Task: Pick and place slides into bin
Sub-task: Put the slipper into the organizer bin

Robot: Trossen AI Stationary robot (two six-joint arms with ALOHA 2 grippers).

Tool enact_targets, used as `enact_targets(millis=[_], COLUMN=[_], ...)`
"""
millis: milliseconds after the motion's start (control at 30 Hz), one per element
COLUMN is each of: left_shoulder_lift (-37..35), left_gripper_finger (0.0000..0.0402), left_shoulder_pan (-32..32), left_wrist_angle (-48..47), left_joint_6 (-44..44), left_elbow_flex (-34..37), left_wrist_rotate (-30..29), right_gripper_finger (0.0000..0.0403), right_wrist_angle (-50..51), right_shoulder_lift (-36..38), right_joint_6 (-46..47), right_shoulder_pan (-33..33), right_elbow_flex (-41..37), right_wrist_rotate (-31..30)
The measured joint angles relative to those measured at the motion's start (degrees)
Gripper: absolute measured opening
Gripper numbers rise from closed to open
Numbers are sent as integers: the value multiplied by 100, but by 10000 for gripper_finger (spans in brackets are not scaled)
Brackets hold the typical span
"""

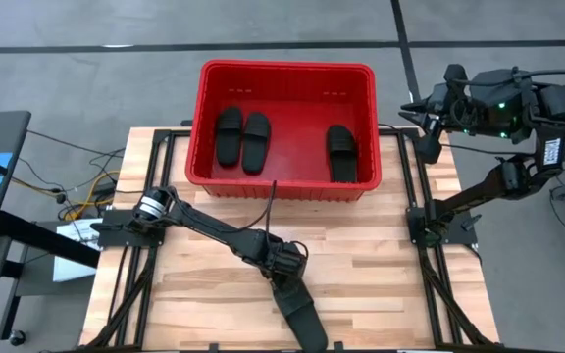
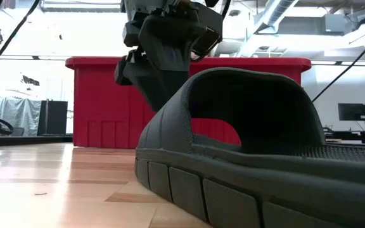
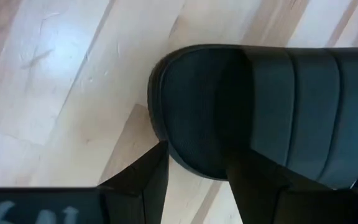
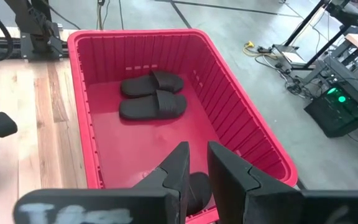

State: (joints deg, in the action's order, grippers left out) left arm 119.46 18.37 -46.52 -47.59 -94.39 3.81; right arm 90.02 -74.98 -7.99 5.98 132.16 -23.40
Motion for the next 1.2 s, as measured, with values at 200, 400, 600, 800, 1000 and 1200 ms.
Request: enact_targets(millis=[200,400,600,800,1000,1200], left_shoulder_lift=[293,518,526,629,688,697], left_gripper_finger=[146,146,146,100,16,11], left_shoulder_pan=[-7,-24,-26,-110,-168,-159], left_wrist_angle=[13,200,387,524,535,420], left_joint_6=[-2,19,275,286,265,270], left_elbow_flex=[10,-24,-28,-26,-28,-154], left_wrist_rotate=[151,193,-84,38,169,53], right_gripper_finger=[51,51,51,51,51,51], right_wrist_angle=[0,-2,-1,0,0,0], right_shoulder_lift=[0,0,0,0,0,0], right_joint_6=[2,2,2,2,2,0], right_shoulder_pan=[0,0,0,0,0,0], right_elbow_flex=[0,0,0,0,0,0], right_wrist_rotate=[0,0,0,0,0,0])
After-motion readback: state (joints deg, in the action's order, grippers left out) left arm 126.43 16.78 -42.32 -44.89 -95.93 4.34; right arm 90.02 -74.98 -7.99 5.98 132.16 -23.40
